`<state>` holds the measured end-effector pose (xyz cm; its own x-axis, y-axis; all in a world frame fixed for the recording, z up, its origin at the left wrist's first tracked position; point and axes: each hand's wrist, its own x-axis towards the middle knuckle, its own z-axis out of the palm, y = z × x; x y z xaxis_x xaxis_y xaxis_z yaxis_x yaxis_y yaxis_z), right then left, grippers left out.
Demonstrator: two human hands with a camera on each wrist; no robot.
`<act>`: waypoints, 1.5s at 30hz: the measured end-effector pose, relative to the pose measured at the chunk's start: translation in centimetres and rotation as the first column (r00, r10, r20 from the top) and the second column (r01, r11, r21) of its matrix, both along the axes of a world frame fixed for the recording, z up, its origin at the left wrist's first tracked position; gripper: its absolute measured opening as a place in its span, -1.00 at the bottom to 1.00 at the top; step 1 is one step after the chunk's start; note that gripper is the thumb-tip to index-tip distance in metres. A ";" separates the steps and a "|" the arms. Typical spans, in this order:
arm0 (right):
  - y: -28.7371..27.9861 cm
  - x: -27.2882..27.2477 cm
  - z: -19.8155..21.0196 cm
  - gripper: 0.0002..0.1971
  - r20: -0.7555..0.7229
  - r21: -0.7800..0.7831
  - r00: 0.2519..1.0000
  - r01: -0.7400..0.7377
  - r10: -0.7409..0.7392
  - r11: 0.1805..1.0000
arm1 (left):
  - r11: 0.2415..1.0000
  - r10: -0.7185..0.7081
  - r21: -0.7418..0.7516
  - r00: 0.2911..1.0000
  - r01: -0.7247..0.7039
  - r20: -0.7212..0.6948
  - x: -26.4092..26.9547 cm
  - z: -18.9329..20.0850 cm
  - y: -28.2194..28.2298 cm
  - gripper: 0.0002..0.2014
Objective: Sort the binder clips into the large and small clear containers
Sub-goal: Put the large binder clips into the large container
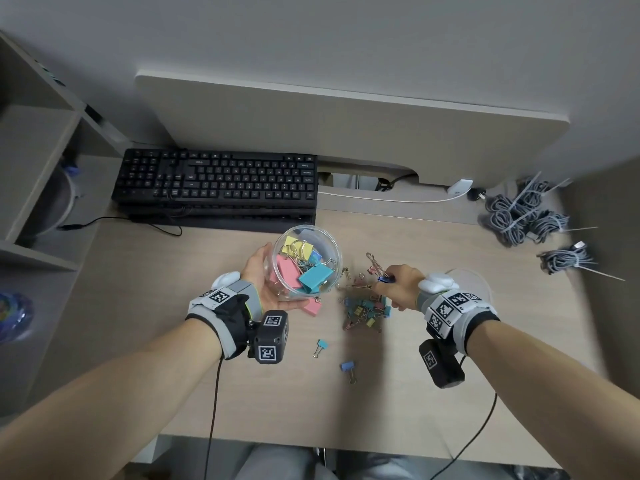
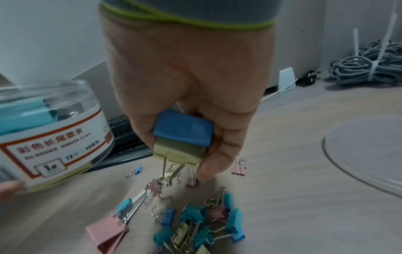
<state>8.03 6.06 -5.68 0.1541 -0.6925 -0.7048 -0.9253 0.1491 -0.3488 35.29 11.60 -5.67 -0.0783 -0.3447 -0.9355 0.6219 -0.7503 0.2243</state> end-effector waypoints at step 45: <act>0.1 1.5 2.1 -0.94 0.268 0.194 0.869 0.374 -0.415 0.907 | 1.000 -0.007 0.010 1.000 0.007 0.003 1.8 -1.3 -0.1 -0.23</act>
